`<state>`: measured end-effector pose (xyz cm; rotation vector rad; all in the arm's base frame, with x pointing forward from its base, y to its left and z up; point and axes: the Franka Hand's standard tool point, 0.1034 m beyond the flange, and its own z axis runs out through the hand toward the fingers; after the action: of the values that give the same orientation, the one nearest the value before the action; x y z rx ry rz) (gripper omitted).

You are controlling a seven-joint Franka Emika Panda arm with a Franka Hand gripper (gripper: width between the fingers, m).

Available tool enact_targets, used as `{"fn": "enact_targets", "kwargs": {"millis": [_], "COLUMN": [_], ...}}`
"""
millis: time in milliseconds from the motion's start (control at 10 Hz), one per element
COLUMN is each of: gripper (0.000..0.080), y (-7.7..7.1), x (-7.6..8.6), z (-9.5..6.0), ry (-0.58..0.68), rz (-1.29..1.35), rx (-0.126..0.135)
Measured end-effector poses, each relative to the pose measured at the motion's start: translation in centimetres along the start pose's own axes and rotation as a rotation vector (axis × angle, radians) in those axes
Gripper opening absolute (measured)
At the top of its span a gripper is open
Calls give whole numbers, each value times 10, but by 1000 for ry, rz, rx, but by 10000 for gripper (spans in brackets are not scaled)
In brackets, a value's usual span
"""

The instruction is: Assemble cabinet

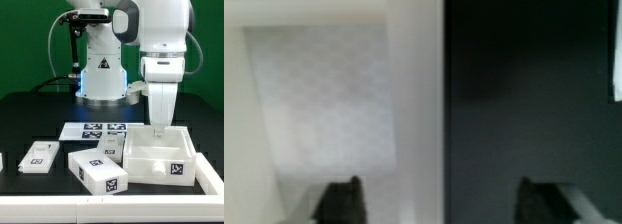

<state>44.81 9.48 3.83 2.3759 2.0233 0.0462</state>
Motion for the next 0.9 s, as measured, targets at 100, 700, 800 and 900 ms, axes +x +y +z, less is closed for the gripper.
{"fn": "enact_targets", "kwargs": {"millis": [100,700,800,900], "gripper": [216,88,88,88], "y": [0,1,4,10], "x": [0,-2,-4,-6], "z": [0,-3,-11,-23], "ry": [0,2,2,5], "rz": [0,16,46,73], "rx": [0,-6,-20,-44]}}
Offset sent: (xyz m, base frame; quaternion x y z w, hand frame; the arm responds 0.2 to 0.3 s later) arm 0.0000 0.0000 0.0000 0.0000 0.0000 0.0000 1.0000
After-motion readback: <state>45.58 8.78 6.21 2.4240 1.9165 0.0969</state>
